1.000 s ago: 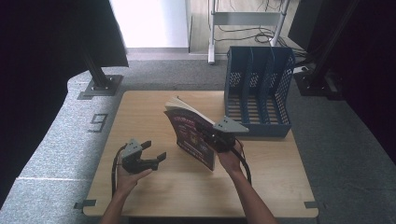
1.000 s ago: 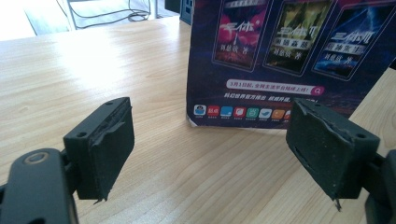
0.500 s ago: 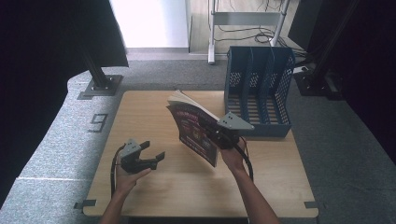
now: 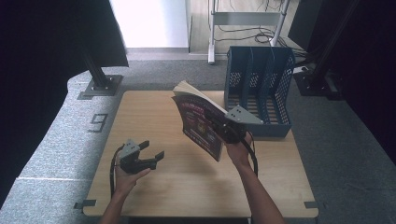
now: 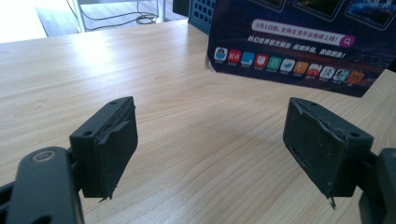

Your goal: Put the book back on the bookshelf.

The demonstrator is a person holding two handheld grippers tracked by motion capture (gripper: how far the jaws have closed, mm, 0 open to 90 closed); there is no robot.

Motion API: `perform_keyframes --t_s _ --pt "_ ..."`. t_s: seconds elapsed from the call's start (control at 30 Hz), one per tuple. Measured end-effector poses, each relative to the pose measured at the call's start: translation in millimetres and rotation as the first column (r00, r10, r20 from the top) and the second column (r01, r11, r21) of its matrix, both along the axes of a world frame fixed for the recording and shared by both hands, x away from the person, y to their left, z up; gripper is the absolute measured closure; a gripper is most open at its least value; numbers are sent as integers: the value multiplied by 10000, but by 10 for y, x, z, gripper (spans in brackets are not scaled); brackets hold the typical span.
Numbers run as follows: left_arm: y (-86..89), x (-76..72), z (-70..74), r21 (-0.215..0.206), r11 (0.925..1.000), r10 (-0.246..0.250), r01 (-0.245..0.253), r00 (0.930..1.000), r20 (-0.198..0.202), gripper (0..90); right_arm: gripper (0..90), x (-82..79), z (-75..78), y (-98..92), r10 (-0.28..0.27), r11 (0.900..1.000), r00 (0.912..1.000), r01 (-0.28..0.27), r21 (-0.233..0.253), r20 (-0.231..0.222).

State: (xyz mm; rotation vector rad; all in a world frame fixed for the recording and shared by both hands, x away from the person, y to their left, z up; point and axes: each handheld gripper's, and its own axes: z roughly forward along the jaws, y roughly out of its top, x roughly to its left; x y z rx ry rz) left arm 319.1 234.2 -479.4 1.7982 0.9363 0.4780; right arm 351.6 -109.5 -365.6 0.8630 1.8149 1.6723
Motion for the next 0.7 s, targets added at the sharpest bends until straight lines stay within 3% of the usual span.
perform_keyframes --t_s 0.7 --pt "-19 26 -25 101 9999 41 -37 9989 -459 176 820 69 221 -199 -640 9977 9976 635 227 255"
